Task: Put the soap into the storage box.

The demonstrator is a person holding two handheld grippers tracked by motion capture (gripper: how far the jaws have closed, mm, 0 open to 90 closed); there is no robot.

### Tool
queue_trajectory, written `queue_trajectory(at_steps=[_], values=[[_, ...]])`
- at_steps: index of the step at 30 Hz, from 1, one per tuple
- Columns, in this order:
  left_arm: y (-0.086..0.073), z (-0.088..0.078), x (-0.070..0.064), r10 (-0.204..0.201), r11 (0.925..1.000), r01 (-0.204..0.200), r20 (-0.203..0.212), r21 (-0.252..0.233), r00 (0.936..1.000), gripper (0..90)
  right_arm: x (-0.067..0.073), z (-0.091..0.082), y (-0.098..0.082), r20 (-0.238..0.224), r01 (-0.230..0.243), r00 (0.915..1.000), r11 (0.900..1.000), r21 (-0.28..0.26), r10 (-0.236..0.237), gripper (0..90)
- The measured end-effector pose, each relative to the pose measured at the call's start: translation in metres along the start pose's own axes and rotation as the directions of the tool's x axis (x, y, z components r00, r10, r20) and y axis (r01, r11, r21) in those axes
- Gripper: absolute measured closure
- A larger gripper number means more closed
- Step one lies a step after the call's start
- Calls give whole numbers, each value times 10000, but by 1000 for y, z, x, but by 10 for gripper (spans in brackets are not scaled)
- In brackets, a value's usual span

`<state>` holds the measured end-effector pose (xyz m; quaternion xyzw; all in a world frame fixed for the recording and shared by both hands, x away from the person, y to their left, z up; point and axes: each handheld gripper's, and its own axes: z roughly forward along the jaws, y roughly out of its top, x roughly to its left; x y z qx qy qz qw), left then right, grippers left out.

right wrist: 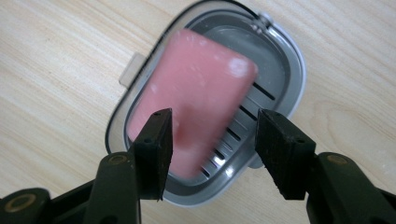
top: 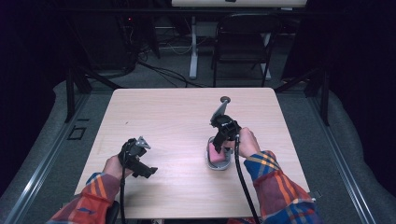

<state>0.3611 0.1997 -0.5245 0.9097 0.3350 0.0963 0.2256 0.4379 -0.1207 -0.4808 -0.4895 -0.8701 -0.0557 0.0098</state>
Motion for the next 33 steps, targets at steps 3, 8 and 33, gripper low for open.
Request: queue_trajectory(at_steps=[3, 8, 33], values=[[0, 0, 0, 19, 10000, -19, 39, 40, 10000, 2, 3, -4, -2, 6, -45, 10000, 9991, -419, 45, 478], [0, 0, 0, 15, 10000, -15, 11, 12, 10000, 2, 3, -14, -7, 3, 429, 9991, 9981, -447, -429, 458], [0, 0, 0, -3, 10000, 2, 8, 74, 10000, 2, -26, -52, -71, 170, 1161, 9932, 9745, -1918, -1150, 150]])
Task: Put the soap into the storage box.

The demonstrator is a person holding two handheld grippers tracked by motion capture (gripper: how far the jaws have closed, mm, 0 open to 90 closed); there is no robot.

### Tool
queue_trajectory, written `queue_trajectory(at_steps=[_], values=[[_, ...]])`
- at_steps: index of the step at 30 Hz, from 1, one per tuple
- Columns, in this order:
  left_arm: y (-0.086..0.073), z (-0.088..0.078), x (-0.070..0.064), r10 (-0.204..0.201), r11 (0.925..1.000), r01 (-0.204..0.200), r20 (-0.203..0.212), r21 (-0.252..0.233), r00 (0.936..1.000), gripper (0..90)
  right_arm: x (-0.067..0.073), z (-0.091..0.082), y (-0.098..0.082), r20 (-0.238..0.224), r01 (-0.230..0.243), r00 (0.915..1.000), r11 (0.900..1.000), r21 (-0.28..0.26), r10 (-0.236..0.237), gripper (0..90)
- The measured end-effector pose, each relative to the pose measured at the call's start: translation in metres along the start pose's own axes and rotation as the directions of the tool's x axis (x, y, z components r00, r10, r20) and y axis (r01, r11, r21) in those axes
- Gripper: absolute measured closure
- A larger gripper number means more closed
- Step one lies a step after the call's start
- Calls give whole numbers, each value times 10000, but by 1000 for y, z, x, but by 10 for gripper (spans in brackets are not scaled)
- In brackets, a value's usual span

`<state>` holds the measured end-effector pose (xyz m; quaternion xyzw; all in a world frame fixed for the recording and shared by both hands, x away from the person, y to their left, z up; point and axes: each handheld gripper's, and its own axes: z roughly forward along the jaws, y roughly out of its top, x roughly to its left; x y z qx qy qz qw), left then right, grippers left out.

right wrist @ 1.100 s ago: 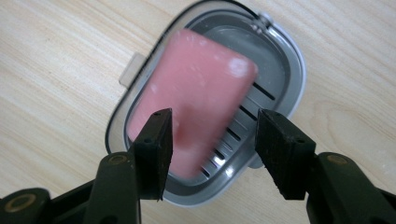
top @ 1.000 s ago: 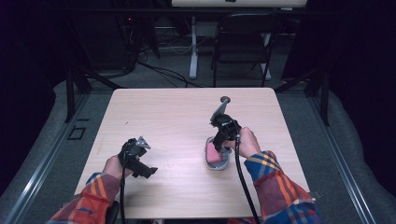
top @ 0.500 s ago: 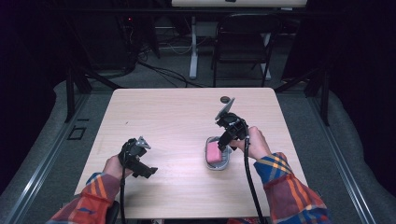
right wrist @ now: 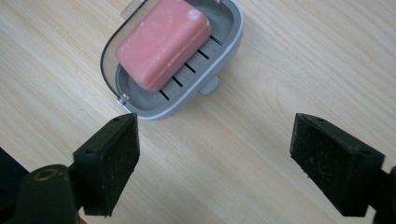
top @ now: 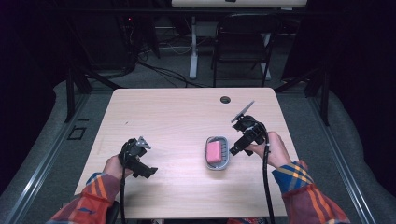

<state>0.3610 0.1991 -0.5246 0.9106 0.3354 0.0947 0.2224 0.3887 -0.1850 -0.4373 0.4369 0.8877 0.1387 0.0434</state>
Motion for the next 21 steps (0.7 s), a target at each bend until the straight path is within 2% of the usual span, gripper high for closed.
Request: queue_trajectory(at_steps=[3, 6, 14, 19, 21], values=[[0, 0, 0, 3, 10000, -4, 6, 17, 10000, 2, -6, -3, -10, 77, 26, 10000, 10000, -44, -25, 137], [0, 1, 0, 2, 10000, -2, 8, 28, 10000, 2, -13, -6, -24, 121, -139, 9998, 9994, -309, 143, 108], [0, 1, -1, 64, 10000, -64, -10, 75, 10000, 2, -24, -5, -44, 345, -188, 9992, 9997, -171, 193, 80], [0, 1, -1, 81, 9999, -81, -29, 83, 10000, 2, -29, -3, -58, 415, -426, 9982, 9984, -377, 442, 64], [0, 1, -1, 82, 9999, -82, -34, 74, 10000, 2, -33, -2, -66, 416, -353, 9985, 9992, -188, 361, 44]])
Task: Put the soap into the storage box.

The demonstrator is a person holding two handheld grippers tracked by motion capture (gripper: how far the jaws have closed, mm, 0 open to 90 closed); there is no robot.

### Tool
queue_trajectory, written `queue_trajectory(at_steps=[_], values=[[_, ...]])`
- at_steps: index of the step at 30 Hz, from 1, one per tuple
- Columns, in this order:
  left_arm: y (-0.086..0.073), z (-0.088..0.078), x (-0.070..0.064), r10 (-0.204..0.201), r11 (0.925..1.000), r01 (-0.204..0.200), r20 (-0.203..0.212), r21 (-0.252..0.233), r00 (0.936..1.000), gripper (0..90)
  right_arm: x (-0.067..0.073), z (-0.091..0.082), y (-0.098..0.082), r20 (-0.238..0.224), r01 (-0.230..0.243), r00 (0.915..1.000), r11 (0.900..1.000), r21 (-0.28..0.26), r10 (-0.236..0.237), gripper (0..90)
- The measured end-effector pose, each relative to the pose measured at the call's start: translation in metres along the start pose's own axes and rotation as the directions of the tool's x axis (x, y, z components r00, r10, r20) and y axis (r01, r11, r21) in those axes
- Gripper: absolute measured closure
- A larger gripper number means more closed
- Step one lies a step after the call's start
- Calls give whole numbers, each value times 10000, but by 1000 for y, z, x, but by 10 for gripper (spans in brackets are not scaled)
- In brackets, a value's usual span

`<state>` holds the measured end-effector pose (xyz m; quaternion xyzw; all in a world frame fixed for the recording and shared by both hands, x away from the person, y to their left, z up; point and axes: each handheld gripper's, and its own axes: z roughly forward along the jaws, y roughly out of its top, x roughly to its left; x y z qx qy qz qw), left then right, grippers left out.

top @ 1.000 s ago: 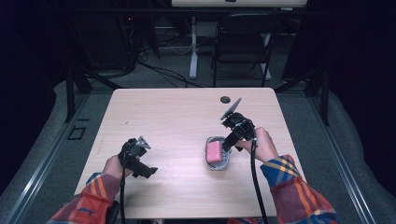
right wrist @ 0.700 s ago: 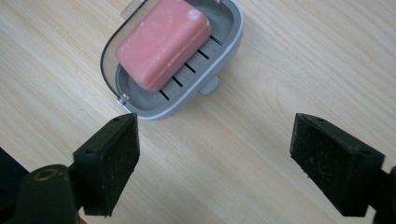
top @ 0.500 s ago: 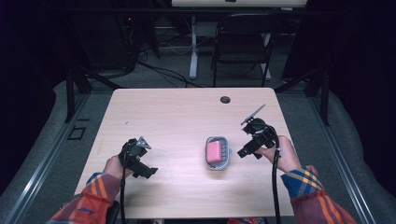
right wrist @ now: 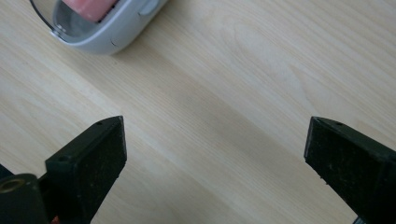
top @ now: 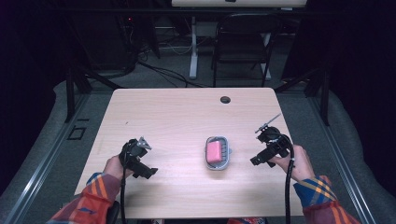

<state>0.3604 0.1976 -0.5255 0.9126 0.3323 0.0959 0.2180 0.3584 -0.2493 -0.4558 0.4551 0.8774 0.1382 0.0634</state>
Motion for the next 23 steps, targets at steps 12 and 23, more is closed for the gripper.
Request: queue_trajectory(at_steps=[12, 23], values=[[0, 0, 0, 15, 10000, -15, -1, 43, 10000, 2, -8, 22, -39, 128, -138, 9998, 9995, 292, 134, 0], [1, 1, 0, 69, 9999, -69, 0, 101, 10000, 2, -10, 52, -66, 890, 154, 9959, 9999, 74, -160, 0]])
